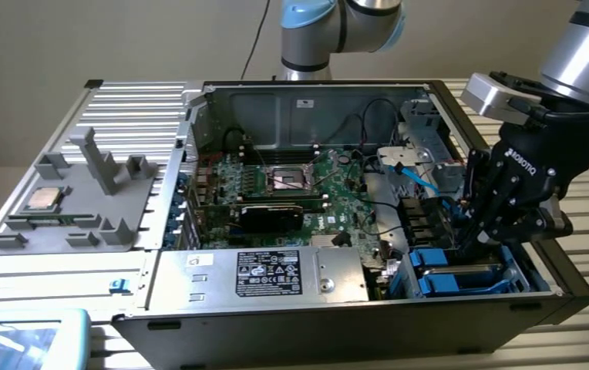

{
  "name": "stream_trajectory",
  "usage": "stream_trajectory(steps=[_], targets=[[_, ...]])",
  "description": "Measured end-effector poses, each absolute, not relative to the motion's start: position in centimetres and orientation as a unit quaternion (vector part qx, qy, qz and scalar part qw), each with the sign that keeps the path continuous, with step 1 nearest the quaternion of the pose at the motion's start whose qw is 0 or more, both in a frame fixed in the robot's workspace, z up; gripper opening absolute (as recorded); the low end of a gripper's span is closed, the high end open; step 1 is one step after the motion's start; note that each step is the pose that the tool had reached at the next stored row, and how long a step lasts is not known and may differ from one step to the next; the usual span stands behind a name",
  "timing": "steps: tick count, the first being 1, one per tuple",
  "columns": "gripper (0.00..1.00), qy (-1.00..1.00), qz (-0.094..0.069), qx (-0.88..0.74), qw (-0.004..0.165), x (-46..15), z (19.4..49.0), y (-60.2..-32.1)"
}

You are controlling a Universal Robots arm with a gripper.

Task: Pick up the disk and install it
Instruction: 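Insert the first disk wire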

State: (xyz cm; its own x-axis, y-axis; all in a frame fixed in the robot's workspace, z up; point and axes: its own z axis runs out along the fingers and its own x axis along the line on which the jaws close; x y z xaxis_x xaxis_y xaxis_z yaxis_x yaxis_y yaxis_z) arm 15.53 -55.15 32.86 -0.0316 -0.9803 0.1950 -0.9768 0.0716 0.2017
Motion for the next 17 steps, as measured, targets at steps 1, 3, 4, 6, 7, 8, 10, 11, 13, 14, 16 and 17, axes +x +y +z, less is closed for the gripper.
stream_trajectory(steps=[1,3,4,6,7,8,10,11,13,14,16,17], targets=[[0.16,-0.718,-0.006,0.681,0.142,15.53,32.84,-55.16],[0.16,-0.718,-0.006,0.681,0.142,15.54,32.81,-55.16],[0.16,-0.718,-0.006,0.681,0.142,15.53,32.8,-55.15],[0.16,-0.718,-0.006,0.681,0.142,15.55,32.78,-55.15],[0.16,-0.718,-0.006,0.681,0.141,15.6,32.74,-55.15],[0.16,-0.718,-0.006,0.681,0.141,15.67,32.75,-55.16],[0.16,-0.718,-0.006,0.681,0.142,15.74,32.77,-55.15],[0.16,-0.718,-0.006,0.681,0.142,15.75,32.77,-55.15],[0.16,-0.718,-0.006,0.681,0.142,15.76,32.78,-55.15],[0.16,-0.718,-0.006,0.681,0.142,15.76,32.77,-55.16],[0.16,-0.718,-0.006,0.681,0.142,15.76,32.71,-55.16],[0.16,-0.718,-0.006,0.681,0.142,15.75,32.67,-55.16]])
